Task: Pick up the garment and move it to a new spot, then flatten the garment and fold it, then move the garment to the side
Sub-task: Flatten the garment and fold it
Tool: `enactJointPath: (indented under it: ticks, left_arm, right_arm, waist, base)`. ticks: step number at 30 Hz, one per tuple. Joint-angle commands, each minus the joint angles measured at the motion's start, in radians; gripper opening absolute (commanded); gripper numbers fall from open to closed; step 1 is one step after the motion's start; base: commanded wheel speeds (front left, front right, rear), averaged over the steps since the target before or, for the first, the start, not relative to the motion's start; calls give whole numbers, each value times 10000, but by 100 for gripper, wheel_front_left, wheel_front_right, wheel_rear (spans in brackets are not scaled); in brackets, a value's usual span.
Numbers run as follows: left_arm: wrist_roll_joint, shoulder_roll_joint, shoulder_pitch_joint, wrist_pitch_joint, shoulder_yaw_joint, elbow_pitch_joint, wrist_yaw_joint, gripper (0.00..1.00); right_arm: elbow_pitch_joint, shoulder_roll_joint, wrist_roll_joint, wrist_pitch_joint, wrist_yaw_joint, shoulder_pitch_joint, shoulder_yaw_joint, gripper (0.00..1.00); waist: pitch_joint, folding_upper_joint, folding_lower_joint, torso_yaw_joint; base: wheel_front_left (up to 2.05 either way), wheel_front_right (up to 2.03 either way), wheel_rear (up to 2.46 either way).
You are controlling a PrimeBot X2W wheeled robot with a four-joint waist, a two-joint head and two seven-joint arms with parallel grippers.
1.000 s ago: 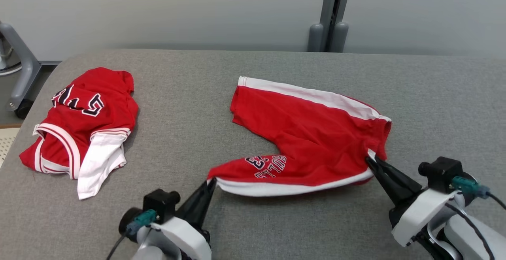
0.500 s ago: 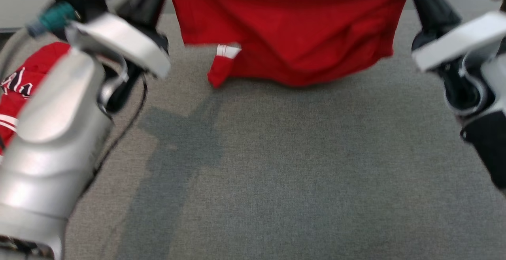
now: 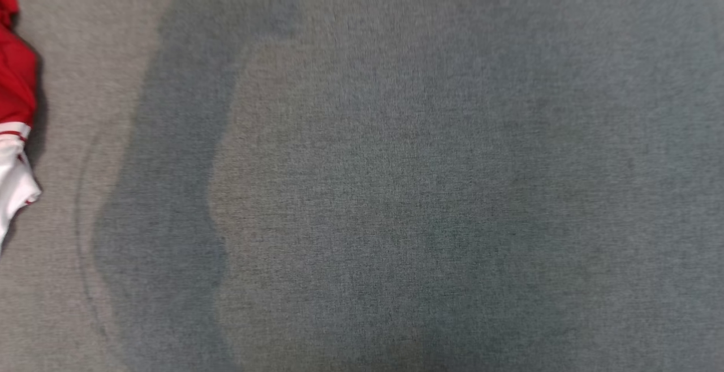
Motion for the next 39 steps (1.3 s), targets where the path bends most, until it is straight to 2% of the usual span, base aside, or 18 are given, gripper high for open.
enactJointPath:
  ticks: [1, 5, 9, 13, 19, 22, 25, 26, 27, 32, 39]
  left_arm:
    - [1, 169, -383, -80, -19, 266, 40, 0]
    - [-205, 87, -1114, -359, -94, 825, 52, 0]
    - [-405, -17, -1177, -661, -396, 1220, 52, 0]
    - [-779, -56, -712, -996, -736, 1374, 51, 0]
    - [-1329, 9, 500, -1497, -1004, 966, 44, 0]
    - [-1407, 151, 1697, -1646, -1116, 434, 32, 0]
    - [-1375, 331, 3186, -1673, -699, -494, 36, 0]
    - [-1282, 342, 4511, -1667, -388, -1094, 74, 0]
    - [-1216, 366, 5120, -1669, -207, -1434, 149, 0]
    - [-718, 322, 8001, -1672, 343, -3014, 437, 0]
    - [-359, 12, 11493, -1672, 998, -4375, 761, 0]
  right_arm:
    - [341, -150, -64, -125, -39, -227, -18, 0]
    - [914, -116, -249, -307, -46, -937, 159, 0]
    - [1185, -94, -137, -426, -48, -1101, 368, 0]
    - [1235, 8, 61, -550, -47, -679, 653, 0]
    - [610, 1, 479, -787, -42, 543, 1192, 0]
    - [-75, -176, 786, -916, -39, 1713, 1628, 0]
    - [-857, -528, 1061, -989, -22, 3054, 2038, 0]
    - [-1367, -808, 1256, -1011, -22, 4075, 2267, 0]
    - [-1672, -939, 1309, -1023, -22, 4526, 2388, 0]
    - [-3008, -1504, 1714, -1064, -22, 6924, 2575, 0]
    - [-4429, -1990, 1358, -1072, -22, 9894, 2504, 0]
  waist:
    - [649, 0, 0, -93]
    - [1045, 0, 0, -60]
    - [1317, 0, 0, -7]
    - [1414, 0, 0, 21]
    - [990, 0, 0, -57]
    - [423, 0, 0, -79]
    - [-213, 0, 0, -89]
    - [-678, 0, 0, -65]
    - [-867, 0, 0, -79]
    - [-1700, 0, 0, -73]
    - [-2658, 0, 0, -115]
  base:
    - [0, 0, 0]
    - [0, 0, 0]
    - [0, 0, 0]
    - [0, 0, 0]
    - [0, 0, 0]
    - [0, 0, 0]
    - [0, 0, 0]
    - [0, 0, 0]
    - [0, 0, 0]
    - [0, 0, 0]
    - [0, 0, 0]
